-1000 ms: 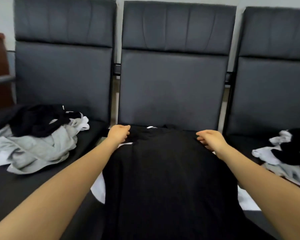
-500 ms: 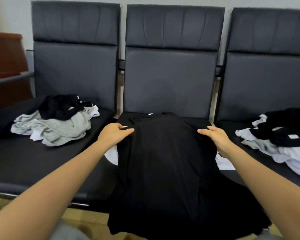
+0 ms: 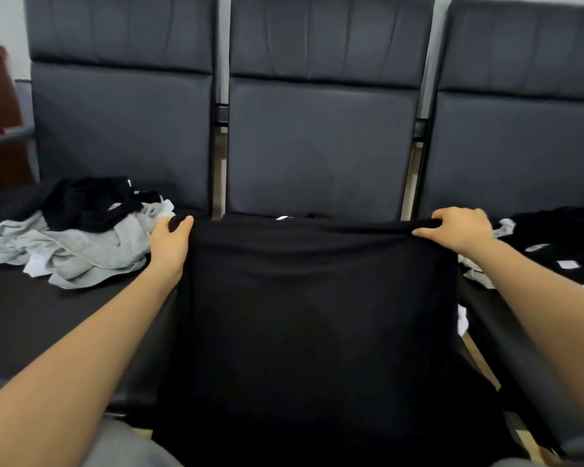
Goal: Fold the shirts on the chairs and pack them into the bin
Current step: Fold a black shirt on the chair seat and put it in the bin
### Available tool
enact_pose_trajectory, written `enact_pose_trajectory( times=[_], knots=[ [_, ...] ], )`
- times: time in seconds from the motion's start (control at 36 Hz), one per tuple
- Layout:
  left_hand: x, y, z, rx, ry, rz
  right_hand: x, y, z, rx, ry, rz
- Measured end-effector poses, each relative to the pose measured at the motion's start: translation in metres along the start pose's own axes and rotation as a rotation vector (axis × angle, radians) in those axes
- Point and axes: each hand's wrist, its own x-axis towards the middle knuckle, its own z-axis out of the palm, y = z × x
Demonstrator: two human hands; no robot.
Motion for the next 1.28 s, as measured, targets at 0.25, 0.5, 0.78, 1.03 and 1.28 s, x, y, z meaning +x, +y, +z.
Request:
enact_pose_trajectory(
  times=[0.25,0.5,0.78,1.03,1.28],
  knots=[
    [-0.014,-0.019,0.009,0.418,-0.062,-0.046,0.006,-0.009,0.069,0.477,-0.135,0.171],
    [-0.042,-0.003,-0.01,0.448,-0.119,-0.165,-0.046,-0.01,0.07,0.717,0.066,0.327],
    [-0.105,0.021,-0.035,0.791,-0.37,-0.278,-0.139,0.009,0.051,0.558,-0.274,0.335],
    [-0.129,0.013,-0.051,0.464,-0.429,-0.239,-0.157,0.01,0.043,0.421,-0.14,0.201],
    [-0.121,0.022,-0.065,-0.036,-0.247,-0.46,-0.161,-0.004,0.037,1.143,-0.095,0.458]
  ],
)
